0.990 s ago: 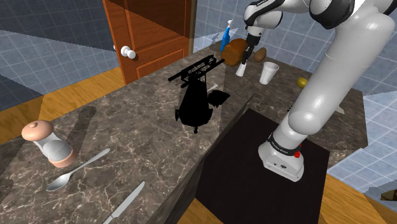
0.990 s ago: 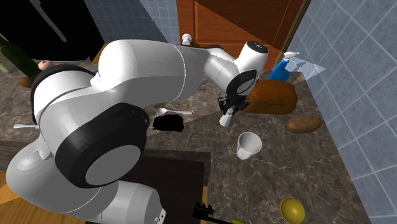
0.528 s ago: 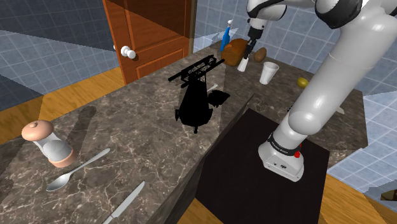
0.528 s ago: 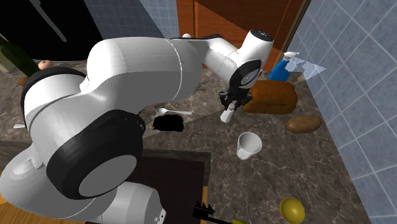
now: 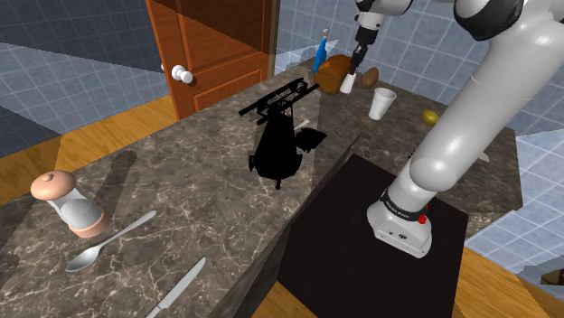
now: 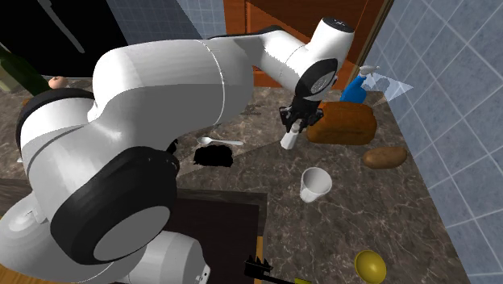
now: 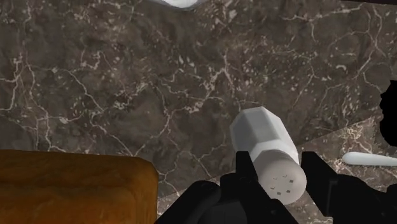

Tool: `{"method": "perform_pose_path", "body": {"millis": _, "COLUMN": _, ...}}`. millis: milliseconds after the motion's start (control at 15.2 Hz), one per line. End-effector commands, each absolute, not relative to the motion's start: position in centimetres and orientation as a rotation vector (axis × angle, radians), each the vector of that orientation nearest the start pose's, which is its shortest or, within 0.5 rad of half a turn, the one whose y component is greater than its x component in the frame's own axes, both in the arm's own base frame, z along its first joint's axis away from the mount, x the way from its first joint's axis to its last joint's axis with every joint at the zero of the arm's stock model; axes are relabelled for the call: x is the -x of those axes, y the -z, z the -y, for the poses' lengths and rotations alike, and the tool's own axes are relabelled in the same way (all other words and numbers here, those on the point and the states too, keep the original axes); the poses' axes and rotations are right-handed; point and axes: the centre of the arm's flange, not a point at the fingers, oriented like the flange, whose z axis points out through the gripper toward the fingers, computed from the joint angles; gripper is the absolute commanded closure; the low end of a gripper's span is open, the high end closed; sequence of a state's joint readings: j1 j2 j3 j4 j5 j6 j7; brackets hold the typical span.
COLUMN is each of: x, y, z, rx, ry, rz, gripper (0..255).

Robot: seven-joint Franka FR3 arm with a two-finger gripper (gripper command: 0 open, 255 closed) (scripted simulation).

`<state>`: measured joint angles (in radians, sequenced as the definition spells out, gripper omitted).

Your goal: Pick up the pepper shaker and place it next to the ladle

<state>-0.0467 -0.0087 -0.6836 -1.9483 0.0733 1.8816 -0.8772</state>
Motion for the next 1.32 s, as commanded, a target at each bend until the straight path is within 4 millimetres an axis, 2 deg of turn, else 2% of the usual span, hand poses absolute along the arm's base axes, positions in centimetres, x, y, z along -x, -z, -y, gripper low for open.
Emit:
{"method": "perform_pose_path", "body": {"millis": 0, "x": -41.2, "y": -48.6, "z": 36.3, "rx": 3.041, "ry": 0.018, "rz": 0.187, "gripper": 255}}
{"method": "perform_pose_path", "body": {"millis": 726, "x": -41.2, "y": -54.4, "z": 36.3, "rx": 3.041, "ry": 0.018, "rz": 0.187, "gripper": 255}}
{"method": "perform_pose_path", "body": {"millis": 792, "x": -41.2, "y": -54.5, "z": 36.2, "rx": 3.041, "ry": 0.018, "rz": 0.187, "gripper": 255}}
{"method": "perform_pose_path", "body": {"millis": 1254, "x": -32.5, "y": -54.6, "z": 39.2, "rx": 3.041, "ry": 0.018, "rz": 0.187, "gripper": 255}}
